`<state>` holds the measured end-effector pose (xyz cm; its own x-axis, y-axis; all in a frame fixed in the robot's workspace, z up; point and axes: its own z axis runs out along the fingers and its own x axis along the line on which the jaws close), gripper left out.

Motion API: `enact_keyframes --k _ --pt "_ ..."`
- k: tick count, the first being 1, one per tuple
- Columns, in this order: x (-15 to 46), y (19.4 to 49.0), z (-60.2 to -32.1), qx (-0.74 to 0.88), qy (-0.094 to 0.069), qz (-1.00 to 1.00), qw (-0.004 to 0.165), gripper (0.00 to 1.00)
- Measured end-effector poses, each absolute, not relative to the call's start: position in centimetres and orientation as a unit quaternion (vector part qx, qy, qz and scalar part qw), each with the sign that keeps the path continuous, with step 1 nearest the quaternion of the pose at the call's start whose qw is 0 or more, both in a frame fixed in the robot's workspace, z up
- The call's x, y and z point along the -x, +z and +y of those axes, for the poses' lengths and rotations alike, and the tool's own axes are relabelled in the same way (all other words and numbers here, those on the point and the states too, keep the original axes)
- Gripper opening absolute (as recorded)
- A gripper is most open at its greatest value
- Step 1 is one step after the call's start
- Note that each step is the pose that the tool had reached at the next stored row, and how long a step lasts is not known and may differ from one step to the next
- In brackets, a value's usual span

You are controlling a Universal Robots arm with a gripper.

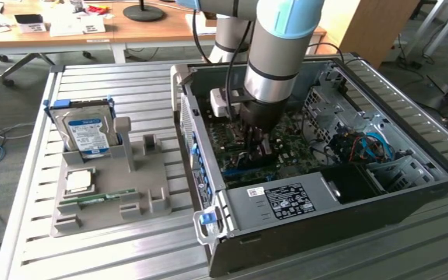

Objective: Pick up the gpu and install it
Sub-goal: 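Insert the gpu into the slot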

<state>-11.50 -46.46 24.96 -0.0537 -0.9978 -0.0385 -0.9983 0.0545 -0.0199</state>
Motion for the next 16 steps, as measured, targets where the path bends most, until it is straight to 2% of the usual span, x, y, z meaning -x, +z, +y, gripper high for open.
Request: enact_keyframes --k 3,7,16 --pt "11.49 25.19 -46.47 0.688 0.010 0.726 0.024 0.34" --pt "11.45 25.22 -46.61 0.687 0.026 0.725 0.039 0.34" --pt "11.35 25.20 -47.11 0.687 0.027 0.725 0.040 0.34"
